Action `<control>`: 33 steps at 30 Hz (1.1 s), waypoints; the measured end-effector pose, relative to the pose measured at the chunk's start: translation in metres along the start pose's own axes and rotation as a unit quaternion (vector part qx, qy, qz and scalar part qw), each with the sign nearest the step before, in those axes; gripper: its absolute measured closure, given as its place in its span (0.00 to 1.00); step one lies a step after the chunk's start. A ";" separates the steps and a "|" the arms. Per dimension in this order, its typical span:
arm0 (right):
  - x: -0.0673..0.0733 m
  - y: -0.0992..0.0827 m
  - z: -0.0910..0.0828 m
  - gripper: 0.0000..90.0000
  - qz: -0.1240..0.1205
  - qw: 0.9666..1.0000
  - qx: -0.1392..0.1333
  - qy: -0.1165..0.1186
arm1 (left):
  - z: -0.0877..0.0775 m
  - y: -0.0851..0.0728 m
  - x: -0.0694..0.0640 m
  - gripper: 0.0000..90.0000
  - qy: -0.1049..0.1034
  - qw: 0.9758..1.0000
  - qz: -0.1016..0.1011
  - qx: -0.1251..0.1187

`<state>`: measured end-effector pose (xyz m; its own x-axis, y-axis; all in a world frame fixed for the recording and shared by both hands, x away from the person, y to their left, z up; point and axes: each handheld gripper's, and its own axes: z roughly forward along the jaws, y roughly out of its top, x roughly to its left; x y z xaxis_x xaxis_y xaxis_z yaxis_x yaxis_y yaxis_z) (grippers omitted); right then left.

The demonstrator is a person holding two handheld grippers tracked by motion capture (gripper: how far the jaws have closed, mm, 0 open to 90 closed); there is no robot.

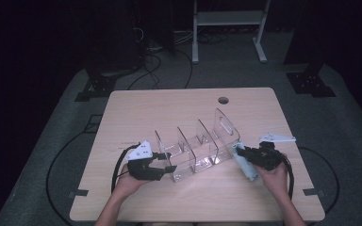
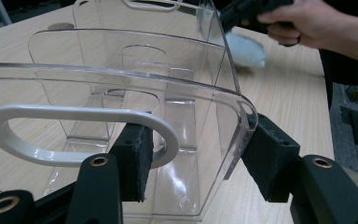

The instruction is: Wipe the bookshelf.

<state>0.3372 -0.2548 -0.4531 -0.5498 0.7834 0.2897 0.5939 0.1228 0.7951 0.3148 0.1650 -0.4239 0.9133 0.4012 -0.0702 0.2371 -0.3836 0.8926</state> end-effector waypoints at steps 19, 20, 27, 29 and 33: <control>0.002 0.001 0.004 0.85 -0.007 1.000 0.010 -0.002 | -0.003 -0.002 0.001 0.52 -0.012 1.000 -0.001 -0.003; 0.006 0.004 -0.001 0.85 -0.016 1.000 0.004 -0.006 | -0.003 -0.002 0.002 0.52 -0.013 1.000 -0.001 -0.003; -0.002 -0.005 0.016 0.85 0.000 1.000 0.021 -0.002 | -0.003 -0.002 0.001 0.52 -0.014 1.000 -0.002 -0.002; -0.008 -0.011 0.025 0.85 0.016 0.999 0.037 0.002 | -0.003 -0.003 0.001 0.51 -0.016 1.000 -0.002 -0.002; -0.012 -0.019 0.035 0.85 0.019 0.997 0.068 -0.004 | -0.003 -0.003 0.001 0.51 -0.017 1.000 -0.002 -0.002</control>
<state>0.3534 -0.2455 -0.4904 -0.5206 0.7939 0.3143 0.6894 0.1737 0.7032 0.3140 0.1692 -0.4249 0.9228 0.3748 -0.0886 0.2393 -0.3778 0.8944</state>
